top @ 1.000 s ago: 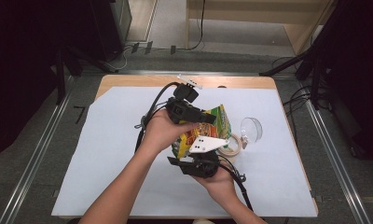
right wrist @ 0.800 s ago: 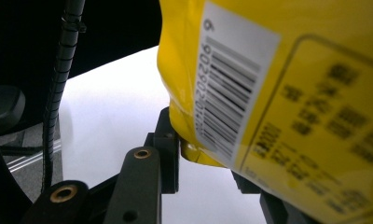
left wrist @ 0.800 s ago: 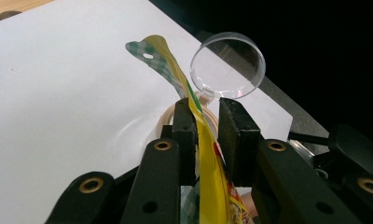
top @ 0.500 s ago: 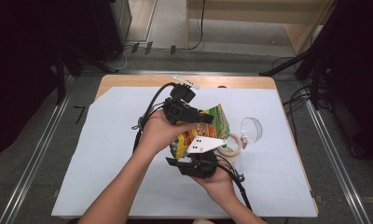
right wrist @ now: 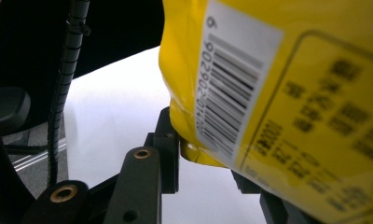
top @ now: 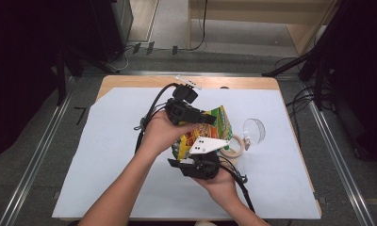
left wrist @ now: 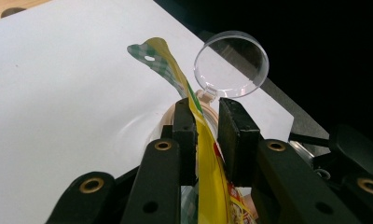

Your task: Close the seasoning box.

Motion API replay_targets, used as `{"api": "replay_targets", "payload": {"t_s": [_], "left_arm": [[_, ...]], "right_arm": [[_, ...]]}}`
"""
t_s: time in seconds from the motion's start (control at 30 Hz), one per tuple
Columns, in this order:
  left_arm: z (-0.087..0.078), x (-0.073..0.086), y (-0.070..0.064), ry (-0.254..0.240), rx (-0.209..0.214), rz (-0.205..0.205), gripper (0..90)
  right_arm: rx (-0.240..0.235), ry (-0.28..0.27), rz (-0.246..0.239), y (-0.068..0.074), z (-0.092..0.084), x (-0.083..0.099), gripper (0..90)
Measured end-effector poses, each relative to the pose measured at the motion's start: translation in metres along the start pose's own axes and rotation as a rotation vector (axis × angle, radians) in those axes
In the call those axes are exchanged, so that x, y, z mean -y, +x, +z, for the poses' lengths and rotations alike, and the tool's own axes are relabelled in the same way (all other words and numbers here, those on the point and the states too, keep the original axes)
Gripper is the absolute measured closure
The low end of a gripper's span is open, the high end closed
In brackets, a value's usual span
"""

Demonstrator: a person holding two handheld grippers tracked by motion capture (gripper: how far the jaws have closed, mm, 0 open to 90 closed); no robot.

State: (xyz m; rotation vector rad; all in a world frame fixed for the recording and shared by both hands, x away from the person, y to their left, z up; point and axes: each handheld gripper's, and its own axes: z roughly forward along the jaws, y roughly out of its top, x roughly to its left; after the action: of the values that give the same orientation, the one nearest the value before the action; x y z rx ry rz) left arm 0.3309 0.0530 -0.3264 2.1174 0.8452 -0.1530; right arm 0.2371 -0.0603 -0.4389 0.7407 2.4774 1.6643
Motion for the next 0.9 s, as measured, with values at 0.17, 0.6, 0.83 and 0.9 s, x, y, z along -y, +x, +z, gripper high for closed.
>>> {"api": "replay_targets", "payload": {"t_s": [0.17,0.6,0.83,0.9], "left_arm": [[0.0004,0.0004,-0.0016,0.000,-0.013,0.011,77.5],[0.0020,-0.0033,0.0000,0.012,-0.008,0.001,78.2],[0.0046,-0.0049,0.0035,0.011,-0.006,-0.017,78.3],[0.0049,-0.0048,0.0040,0.010,-0.004,-0.017,78.2]], "right_arm": [[0.007,0.002,-0.012,-0.0016,0.0004,0.0005,68.7],[-0.001,-0.004,0.007,-0.0014,-0.0010,-0.0002,68.6],[0.000,-0.003,0.011,-0.0028,-0.0032,-0.0013,68.4],[-0.001,-0.003,0.014,-0.0029,-0.0031,-0.0012,68.4]]}}
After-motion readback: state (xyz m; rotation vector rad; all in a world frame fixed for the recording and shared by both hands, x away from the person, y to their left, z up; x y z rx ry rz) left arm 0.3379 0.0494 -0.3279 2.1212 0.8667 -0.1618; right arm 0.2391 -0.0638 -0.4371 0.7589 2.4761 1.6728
